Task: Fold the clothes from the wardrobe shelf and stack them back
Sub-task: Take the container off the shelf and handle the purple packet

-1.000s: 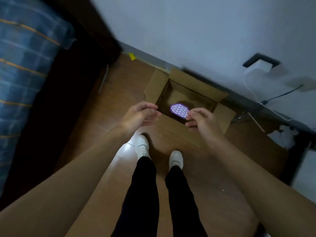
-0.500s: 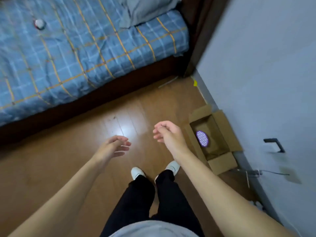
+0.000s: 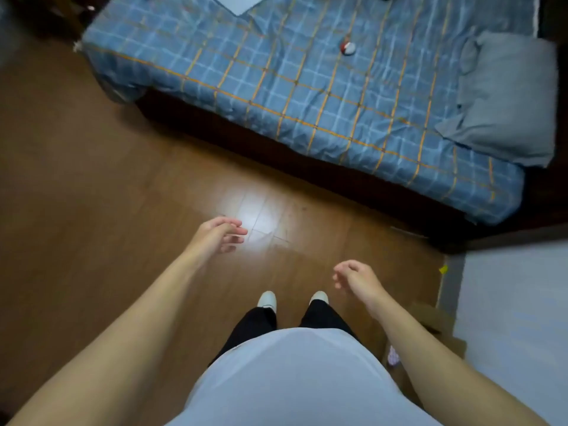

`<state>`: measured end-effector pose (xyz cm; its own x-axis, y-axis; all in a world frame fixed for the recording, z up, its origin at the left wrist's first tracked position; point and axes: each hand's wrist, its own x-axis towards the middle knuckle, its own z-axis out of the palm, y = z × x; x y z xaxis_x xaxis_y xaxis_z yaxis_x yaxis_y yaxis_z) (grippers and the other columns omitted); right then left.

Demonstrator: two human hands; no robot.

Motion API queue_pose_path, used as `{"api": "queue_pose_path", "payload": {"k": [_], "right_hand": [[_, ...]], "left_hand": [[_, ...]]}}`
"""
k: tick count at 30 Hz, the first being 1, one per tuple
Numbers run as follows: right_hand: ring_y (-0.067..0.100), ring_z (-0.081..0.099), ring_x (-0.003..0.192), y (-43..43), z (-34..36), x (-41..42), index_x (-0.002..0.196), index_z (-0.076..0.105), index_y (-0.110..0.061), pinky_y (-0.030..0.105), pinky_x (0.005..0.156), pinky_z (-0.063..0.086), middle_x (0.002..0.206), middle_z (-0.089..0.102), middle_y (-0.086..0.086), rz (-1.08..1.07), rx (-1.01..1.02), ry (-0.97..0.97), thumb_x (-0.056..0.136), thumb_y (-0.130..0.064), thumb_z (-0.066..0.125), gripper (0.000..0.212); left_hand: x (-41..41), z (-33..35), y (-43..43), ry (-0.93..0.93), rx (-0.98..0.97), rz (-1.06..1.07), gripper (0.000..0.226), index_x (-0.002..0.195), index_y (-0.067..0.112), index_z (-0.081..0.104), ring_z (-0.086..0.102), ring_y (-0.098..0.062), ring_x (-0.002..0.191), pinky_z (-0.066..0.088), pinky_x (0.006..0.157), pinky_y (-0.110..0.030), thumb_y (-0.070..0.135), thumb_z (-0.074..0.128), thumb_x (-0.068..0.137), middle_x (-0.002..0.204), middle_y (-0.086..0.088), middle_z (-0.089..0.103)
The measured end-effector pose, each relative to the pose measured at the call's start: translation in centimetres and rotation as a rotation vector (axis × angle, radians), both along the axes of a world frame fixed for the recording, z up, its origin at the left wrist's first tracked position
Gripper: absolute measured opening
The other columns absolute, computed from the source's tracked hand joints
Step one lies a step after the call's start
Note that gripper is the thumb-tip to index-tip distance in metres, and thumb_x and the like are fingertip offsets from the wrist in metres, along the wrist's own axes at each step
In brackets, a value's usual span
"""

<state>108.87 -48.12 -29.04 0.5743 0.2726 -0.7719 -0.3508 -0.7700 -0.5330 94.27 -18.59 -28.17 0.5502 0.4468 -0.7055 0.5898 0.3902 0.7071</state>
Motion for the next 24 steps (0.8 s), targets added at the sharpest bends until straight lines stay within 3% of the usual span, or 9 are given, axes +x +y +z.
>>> {"api": "queue_pose_path", "payload": {"k": [4,9,13,17,20,24], "right_hand": [[0.023,0.067,0.085,0.7,-1.6,0.4,0.097,0.068,-0.012,0.033,0.075,0.053,0.093,0.071,0.01,0.255,-0.21,0.029,0.103,-0.016,0.049,0.02],[0.023,0.064,0.074,5.3,-3.2,2.3,0.096,0.067,-0.008,0.029,0.063,0.051,0.088,0.071,0.01,0.439,-0.254,0.037,0.103,-0.014,0.048,0.022],[0.021,0.062,0.07,11.4,-4.4,3.2,0.096,0.067,-0.007,0.03,0.063,0.05,0.084,0.069,0.009,0.644,-0.262,0.047,0.102,-0.012,0.045,0.023],[0.026,0.065,0.084,19.4,-4.6,1.5,0.1,0.066,-0.006,0.037,0.075,0.055,0.096,0.069,0.012,0.87,-0.2,0.067,0.102,-0.01,0.045,0.021],[0.022,0.064,0.076,26.2,-3.4,-1.9,0.101,0.064,0.0,0.031,0.067,0.052,0.094,0.069,0.015,0.932,-0.06,0.119,0.1,-0.008,0.049,0.017],[0.017,0.065,0.068,34.1,-0.3,-8.6,0.093,0.064,-0.01,0.029,0.067,0.052,0.082,0.068,0.005,0.923,0.144,0.216,0.098,-0.013,0.054,0.012]], "left_hand": [[-2.1,2.2,3.1,-0.085,0.035,0.209,0.018,0.107,0.012,0.067,0.073,-0.015,0.082,0.055,0.076,-0.03,0.013,0.054,0.096,0.099,-0.006,0.078],[-6.2,3.3,5.3,-0.096,0.093,0.455,0.018,0.102,0.014,0.067,0.071,-0.015,0.078,0.052,0.071,-0.028,0.009,0.05,0.099,0.098,-0.007,0.077],[-11.1,3.0,4.3,0.006,0.113,0.717,0.021,0.099,0.016,0.067,0.071,-0.012,0.076,0.052,0.068,-0.025,0.007,0.048,0.099,0.096,-0.005,0.077],[-15.7,1.0,0.0,0.148,0.039,0.895,0.021,0.102,0.015,0.069,0.071,-0.017,0.087,0.055,0.078,-0.031,0.01,0.048,0.101,0.099,-0.005,0.077],[-18.1,-1.1,-4.5,0.253,-0.071,0.993,0.018,0.108,0.011,0.068,0.069,-0.022,0.092,0.054,0.086,-0.038,0.011,0.05,0.102,0.104,-0.009,0.075],[-21.7,-3.0,-10.8,0.371,-0.264,1.094,0.021,0.114,0.005,0.065,0.067,-0.025,0.094,0.051,0.092,-0.041,0.012,0.049,0.103,0.109,-0.013,0.072]]}}
